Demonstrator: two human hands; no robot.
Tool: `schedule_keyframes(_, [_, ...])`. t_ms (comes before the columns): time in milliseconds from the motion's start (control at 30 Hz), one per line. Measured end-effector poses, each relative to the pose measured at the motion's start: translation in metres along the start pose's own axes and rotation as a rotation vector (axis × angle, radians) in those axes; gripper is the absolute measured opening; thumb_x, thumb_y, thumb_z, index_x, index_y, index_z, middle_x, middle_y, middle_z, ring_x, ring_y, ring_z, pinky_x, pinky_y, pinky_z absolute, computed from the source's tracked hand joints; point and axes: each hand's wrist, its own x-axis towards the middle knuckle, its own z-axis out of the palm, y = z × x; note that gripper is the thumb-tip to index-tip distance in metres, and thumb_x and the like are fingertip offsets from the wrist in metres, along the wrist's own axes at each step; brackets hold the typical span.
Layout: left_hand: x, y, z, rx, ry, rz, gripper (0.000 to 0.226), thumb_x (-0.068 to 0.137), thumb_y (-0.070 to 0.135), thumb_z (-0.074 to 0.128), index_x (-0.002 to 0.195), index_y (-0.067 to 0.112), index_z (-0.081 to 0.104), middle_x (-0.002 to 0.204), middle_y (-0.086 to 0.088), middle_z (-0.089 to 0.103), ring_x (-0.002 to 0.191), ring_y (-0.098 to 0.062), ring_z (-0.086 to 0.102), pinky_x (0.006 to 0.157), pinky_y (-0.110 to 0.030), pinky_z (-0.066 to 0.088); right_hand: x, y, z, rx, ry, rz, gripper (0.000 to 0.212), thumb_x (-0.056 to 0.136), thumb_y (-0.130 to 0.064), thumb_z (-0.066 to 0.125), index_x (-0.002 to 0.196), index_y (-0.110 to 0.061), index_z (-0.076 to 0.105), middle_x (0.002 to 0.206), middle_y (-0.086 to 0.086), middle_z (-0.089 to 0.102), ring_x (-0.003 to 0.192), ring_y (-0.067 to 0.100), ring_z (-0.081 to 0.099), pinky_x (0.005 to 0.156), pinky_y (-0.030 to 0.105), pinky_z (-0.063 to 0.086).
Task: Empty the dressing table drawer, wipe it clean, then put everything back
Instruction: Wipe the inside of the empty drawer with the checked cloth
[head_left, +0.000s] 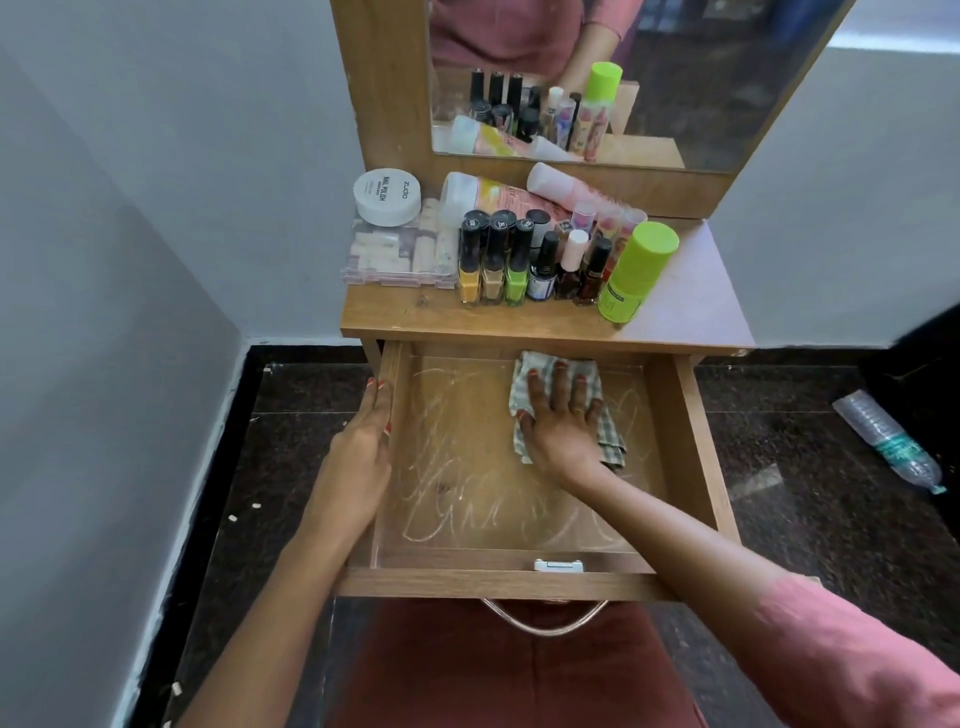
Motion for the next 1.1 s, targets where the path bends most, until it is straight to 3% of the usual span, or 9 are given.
schedule_keyframes(167, [-0.002,0.004,-0.001,-0.023,0.011,0.001,0.052,0.095,0.0,0.036,0.143,0.015,0.024,0.154,0.001,0.015,0.138,-0.018,0.028,0.111,-0.025,0.019,0.007,-0.034,0.006,-0.018,0.016,0.004,0.058,0.1,-0.037,0.02,0.147,-0.021,-0.011,0.153,0.013,-0.023,0.14,0.037,-0.021,0.114,0.051,-0.01])
schedule_keyframes(467, [-0.001,0.002,-0.001,0.025,0.003,-0.009,0.055,0.095,0.0,0.035,0.145,0.019,0.019,0.154,0.003,0.013,0.137,-0.021,0.031,0.107,-0.031,0.031,0.013,-0.097,0.022,-0.106,-0.001,-0.212,0.055,0.101,-0.034,0.016,0.147,-0.019,-0.009,0.155,0.008,-0.019,0.141,0.033,-0.02,0.116,0.044,-0.011])
schedule_keyframes(833, [-0.003,0.002,0.001,0.012,0.012,-0.01,0.052,0.095,0.0,0.036,0.143,0.015,0.025,0.153,0.0,0.017,0.136,-0.022,0.032,0.109,-0.034,0.03,0.002,-0.075,0.013,-0.223,-0.056,-0.469,0.053,0.101,-0.028,0.023,0.148,-0.019,0.002,0.158,0.003,-0.005,0.144,0.029,-0.012,0.116,0.039,-0.009])
schedule_keyframes(933, [-0.003,0.001,0.001,-0.023,0.007,-0.016,0.049,0.095,0.003,0.035,0.142,0.013,0.027,0.153,-0.002,0.017,0.138,-0.023,0.029,0.111,-0.041,0.027,-0.015,-0.063,0.013,-0.302,-0.1,-0.583,0.053,0.1,-0.027,0.023,0.148,-0.019,0.002,0.158,0.003,-0.004,0.144,0.029,-0.011,0.116,0.038,-0.009])
schedule_keyframes(1100, [-0.003,0.0,0.002,-0.002,0.004,-0.028,0.05,0.096,0.005,0.036,0.143,0.015,0.025,0.153,0.001,0.017,0.135,-0.026,0.033,0.108,-0.041,0.032,-0.037,-0.052,0.02,-0.351,-0.148,-0.691,0.051,0.101,-0.026,0.023,0.148,-0.021,0.003,0.158,0.002,-0.003,0.144,0.027,-0.012,0.116,0.036,-0.01])
